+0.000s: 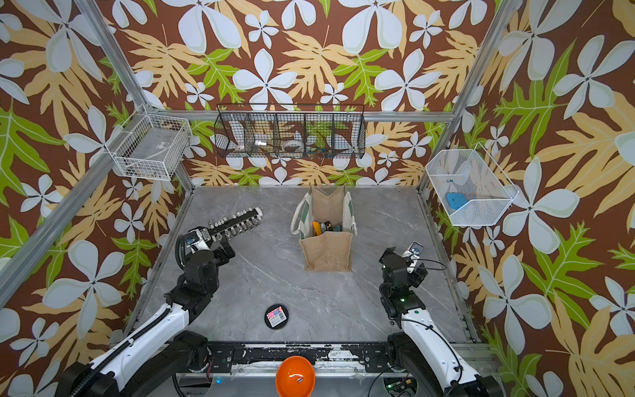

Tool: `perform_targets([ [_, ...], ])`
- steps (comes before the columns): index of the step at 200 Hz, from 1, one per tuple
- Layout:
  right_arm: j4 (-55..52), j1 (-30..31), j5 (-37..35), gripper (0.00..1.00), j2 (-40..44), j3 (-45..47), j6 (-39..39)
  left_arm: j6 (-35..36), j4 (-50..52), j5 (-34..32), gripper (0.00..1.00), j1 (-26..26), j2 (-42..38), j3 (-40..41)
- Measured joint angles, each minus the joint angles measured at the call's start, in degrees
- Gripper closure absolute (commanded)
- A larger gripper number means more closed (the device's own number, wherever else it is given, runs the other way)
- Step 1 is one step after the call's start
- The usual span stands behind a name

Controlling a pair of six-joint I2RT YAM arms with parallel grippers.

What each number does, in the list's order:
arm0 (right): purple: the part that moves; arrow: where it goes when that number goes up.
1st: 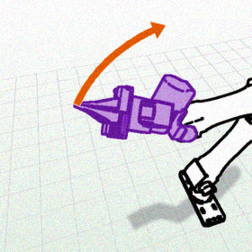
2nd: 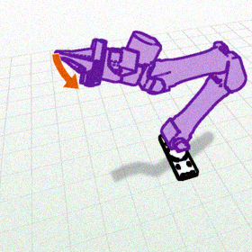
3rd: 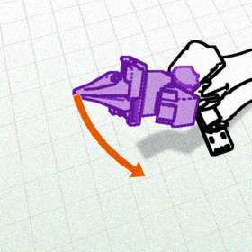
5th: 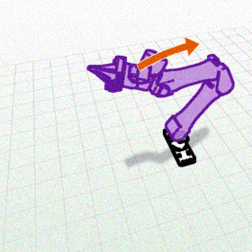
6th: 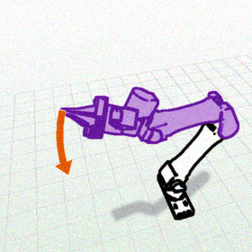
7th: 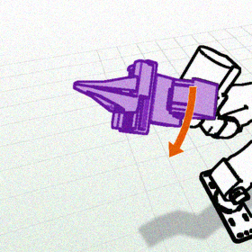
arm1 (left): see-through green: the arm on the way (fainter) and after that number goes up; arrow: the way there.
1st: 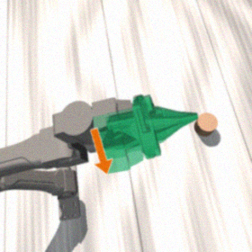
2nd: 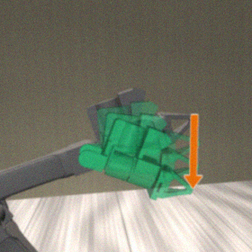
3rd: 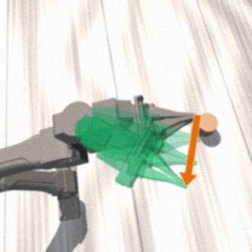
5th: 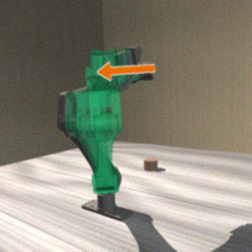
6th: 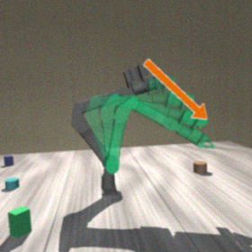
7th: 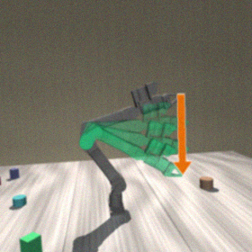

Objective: Place the art knife into the pouch
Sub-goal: Reset both arms

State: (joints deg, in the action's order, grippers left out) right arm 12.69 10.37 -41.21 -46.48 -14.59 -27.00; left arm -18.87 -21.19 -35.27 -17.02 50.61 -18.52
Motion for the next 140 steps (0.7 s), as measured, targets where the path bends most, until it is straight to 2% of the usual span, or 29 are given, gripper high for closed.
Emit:
perform_targets([
  [37, 12.24, -0.13, -5.75, 0.00, -1.68, 8.28, 3.10, 8.37, -15.82, -1.77, 0.00, 3.45, 4.35, 7.21],
  [74, 21.00, -0.57, -8.22, 0.01, -10.56, 7.91, 6.60, 11.06, -30.01, 0.33, 0.00, 5.88, 12.33, 11.15],
  [111, 29.77, -8.20, -1.51, 0.01, -21.79, 4.15, 7.82, 13.97, -41.33, 2.93, 0.00, 6.32, 21.31, 11.37],
  [140, 36.33, -9.14, 4.46, 0.00, -27.56, 3.23, 10.45, 14.67, -46.53, 4.09, 0.00, 6.36, 24.48, 11.45],
])
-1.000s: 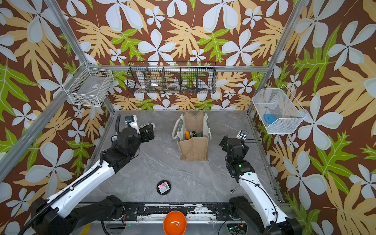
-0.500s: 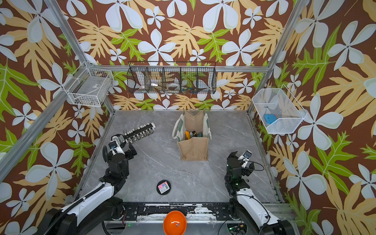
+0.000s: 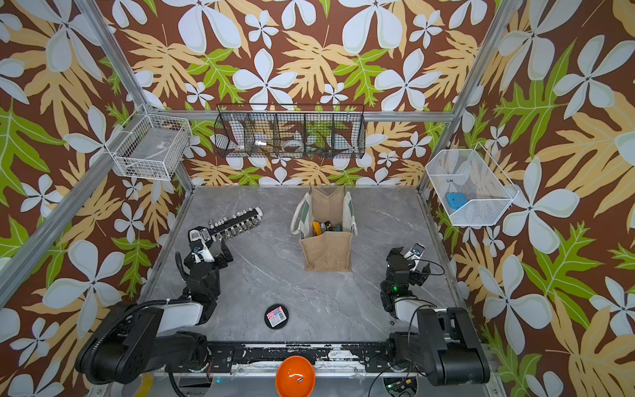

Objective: Place the art knife into the pouch
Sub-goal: Reset both arms

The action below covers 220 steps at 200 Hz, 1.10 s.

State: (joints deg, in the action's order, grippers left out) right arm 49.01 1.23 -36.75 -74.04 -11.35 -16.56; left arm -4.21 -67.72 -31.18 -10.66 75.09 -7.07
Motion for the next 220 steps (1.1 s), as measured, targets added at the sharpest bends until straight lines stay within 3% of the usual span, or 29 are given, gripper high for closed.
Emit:
perform_targets([
  [62, 5.68, 0.92, 13.97, 0.01, -7.21, -3.96, 7.63, 1.49, -3.91, 7.48, 0.00, 1.79, 3.54, 0.22],
  [106, 9.42, 1.29, 20.81, 0.00, -9.22, -2.01, 11.45, 1.46, -4.42, 9.66, 0.00, 2.62, 3.65, -0.42],
  [220, 11.45, 1.40, 22.99, 0.01, -9.27, -1.90, 12.68, 1.70, -4.52, 14.40, 0.00, 3.30, 3.65, -0.81],
])
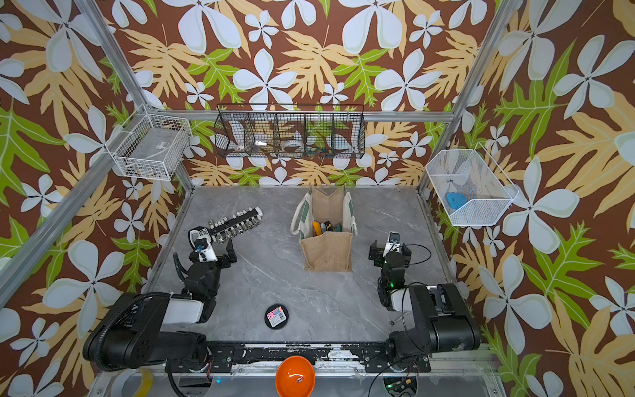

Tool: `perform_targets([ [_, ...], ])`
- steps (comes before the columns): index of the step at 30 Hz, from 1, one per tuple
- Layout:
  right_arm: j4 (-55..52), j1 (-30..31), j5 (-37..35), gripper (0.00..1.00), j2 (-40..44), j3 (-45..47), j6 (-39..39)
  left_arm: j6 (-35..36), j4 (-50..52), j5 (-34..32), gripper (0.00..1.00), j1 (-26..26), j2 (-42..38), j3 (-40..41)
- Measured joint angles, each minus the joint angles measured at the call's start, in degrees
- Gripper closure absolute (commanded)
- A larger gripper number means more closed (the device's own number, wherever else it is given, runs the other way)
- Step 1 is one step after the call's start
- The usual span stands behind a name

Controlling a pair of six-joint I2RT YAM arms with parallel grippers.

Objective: Place the art knife into the pouch
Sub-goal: Reset both arms

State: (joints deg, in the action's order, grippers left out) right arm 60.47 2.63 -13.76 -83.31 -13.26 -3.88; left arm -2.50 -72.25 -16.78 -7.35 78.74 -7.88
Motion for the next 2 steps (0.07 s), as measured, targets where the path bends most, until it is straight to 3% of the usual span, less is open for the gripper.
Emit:
perform_targets([
  [2, 0.02, 0.00, 0.00, 0.00, 0.00, 0.00, 0.00, -0.02, 0.24, 0.37, 0.00, 0.42, 0.00, -0.33],
])
